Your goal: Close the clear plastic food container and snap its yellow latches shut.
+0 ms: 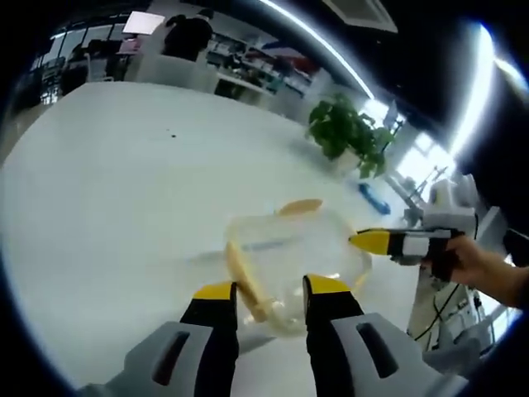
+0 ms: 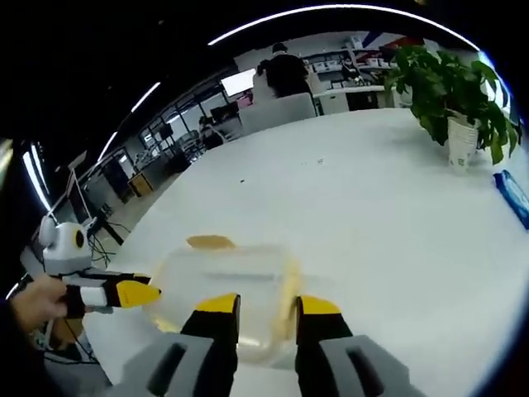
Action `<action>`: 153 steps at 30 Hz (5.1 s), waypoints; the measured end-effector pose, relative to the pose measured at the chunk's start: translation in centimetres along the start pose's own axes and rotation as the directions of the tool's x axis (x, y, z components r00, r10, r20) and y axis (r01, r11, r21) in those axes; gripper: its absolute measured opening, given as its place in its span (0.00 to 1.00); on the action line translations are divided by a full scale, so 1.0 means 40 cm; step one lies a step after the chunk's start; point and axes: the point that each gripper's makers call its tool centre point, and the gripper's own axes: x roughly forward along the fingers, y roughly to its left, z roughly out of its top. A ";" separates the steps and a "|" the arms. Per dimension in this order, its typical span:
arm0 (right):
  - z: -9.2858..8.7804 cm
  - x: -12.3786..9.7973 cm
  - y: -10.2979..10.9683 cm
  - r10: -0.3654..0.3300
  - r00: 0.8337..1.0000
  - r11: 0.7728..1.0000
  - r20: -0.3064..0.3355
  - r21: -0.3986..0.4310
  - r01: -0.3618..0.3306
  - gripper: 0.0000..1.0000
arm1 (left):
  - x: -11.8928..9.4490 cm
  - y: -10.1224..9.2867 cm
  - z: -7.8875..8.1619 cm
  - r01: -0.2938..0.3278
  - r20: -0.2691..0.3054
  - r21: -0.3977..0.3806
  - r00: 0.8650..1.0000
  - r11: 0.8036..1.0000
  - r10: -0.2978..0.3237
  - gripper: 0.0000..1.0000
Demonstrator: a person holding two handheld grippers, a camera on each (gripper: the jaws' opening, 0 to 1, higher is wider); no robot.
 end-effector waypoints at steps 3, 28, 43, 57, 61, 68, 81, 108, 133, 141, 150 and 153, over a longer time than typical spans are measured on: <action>0.002 0.002 -0.003 0.011 1.000 0.999 -0.006 -0.051 -0.011 0.24 | 0.000 -0.003 0.009 -0.011 0.009 0.065 1.000 0.998 0.011 0.30; 0.067 0.002 0.029 0.092 0.995 0.971 0.039 -0.225 -0.081 0.22 | -0.013 -0.060 0.080 -0.051 0.047 0.450 0.998 0.892 0.033 0.33; 0.068 0.054 0.123 0.199 0.979 0.889 -0.041 -0.412 -0.198 0.21 | 0.015 -0.081 0.059 -0.040 0.005 0.514 0.999 0.857 0.044 0.28; 0.071 0.095 0.153 0.263 0.960 0.839 -0.092 -0.470 -0.275 0.26 | 0.024 -0.113 0.016 0.029 -0.066 0.589 0.998 0.808 0.012 0.34; 0.070 0.100 0.164 0.303 0.946 0.827 -0.112 -0.462 -0.320 0.32 | 0.024 -0.138 0.004 0.082 -0.081 0.608 0.996 0.790 -0.041 0.43; 0.057 0.124 0.185 0.344 0.915 0.755 -0.209 -0.518 -0.402 0.39 | 0.026 -0.165 -0.015 0.125 -0.110 0.683 0.992 0.720 -0.068 0.53; 0.053 0.138 0.178 0.335 0.875 0.653 -0.349 -0.584 -0.483 0.38 | 0.038 -0.116 -0.026 0.056 -0.112 0.798 0.992 0.599 0.056 0.54; 0.022 0.153 0.194 0.272 0.644 0.467 -0.715 -0.487 -0.738 0.37 | 0.061 -0.137 -0.032 0.139 -0.197 0.835 0.979 0.533 0.053 0.46; -0.007 0.145 0.182 0.058 0.425 0.503 -0.904 -0.341 -0.794 0.35 | 0.068 -0.134 -0.043 0.133 -0.202 0.822 0.977 0.553 0.065 0.44; -0.007 0.151 0.191 0.049 0.448 0.504 -0.893 -0.365 -0.783 0.38 | 0.080 -0.135 -0.048 0.030 -0.097 0.862 0.989 0.505 0.108 0.44; -0.009 0.155 0.202 0.087 0.481 0.505 -0.872 -0.378 -0.776 0.39 | 0.074 -0.143 -0.042 -0.001 -0.064 0.882 0.990 0.472 0.122 0.42; -0.008 0.154 0.199 0.106 0.494 0.504 -0.863 -0.382 -0.775 0.39 | 0.079 -0.140 -0.045 0.000 -0.066 0.880 0.990 0.475 0.122 0.42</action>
